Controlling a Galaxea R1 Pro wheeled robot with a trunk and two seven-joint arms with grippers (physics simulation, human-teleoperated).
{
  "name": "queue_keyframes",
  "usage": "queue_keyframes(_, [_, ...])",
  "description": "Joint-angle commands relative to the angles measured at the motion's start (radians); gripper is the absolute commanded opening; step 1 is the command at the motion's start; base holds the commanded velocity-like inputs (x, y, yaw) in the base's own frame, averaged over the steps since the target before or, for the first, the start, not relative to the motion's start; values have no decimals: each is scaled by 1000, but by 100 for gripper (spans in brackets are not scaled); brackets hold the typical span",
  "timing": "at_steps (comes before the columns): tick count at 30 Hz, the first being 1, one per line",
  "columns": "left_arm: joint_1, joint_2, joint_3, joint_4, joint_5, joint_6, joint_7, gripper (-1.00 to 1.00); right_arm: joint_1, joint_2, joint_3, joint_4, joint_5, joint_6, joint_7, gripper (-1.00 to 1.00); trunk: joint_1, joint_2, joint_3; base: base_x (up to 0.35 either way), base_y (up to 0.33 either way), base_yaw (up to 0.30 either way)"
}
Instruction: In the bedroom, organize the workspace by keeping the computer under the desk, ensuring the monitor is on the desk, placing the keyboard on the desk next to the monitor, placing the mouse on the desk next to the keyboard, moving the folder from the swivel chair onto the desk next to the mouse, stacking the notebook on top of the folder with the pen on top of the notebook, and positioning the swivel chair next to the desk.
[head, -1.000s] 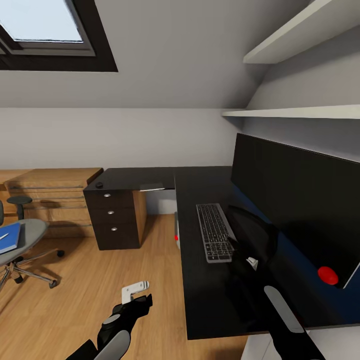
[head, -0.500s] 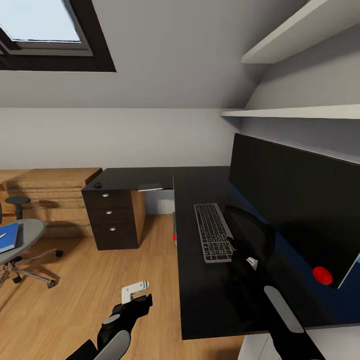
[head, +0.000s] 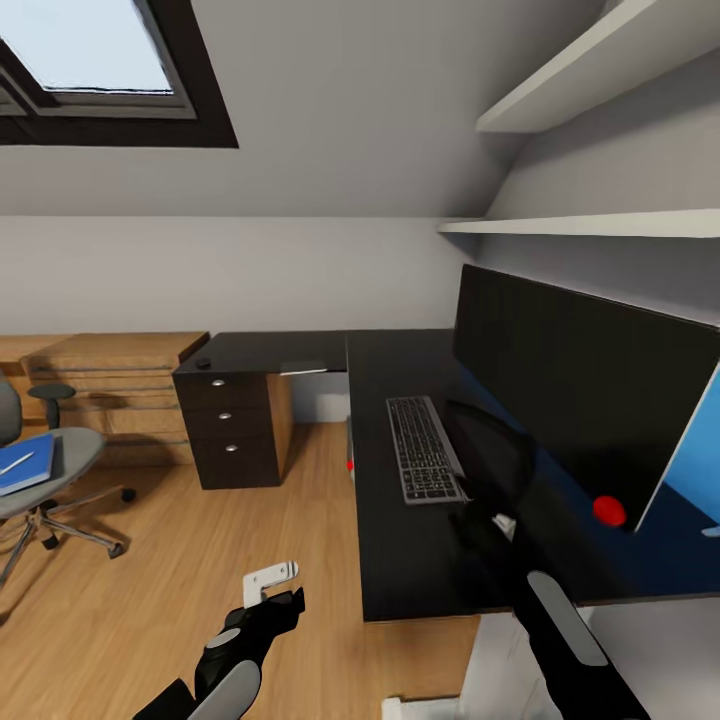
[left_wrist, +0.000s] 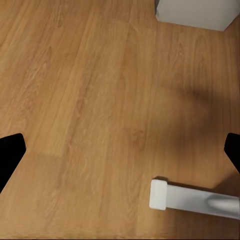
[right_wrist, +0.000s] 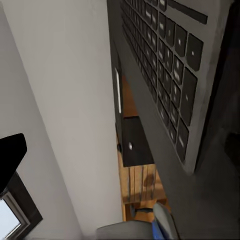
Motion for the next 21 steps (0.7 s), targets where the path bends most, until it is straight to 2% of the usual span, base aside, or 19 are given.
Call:
queue_keyframes(1, [-1, 1, -2, -2, 3, 4, 6, 100, 0, -1, 2, 14, -5, 0, -2, 100, -1, -1, -1, -333, 0, 0])
queue_keyframes(7, [-1, 1, -2, -2, 3, 4, 6, 100, 0, -1, 2, 14, 5, 0, -2, 100, -1, -1, -1, -332, -15, 0])
queue_keyframes(21, [-1, 1, -2, -2, 1, 4, 8, 100, 0, -1, 8, 15, 7, 2, -4, 100, -1, -1, -1, -303, -149, 0])
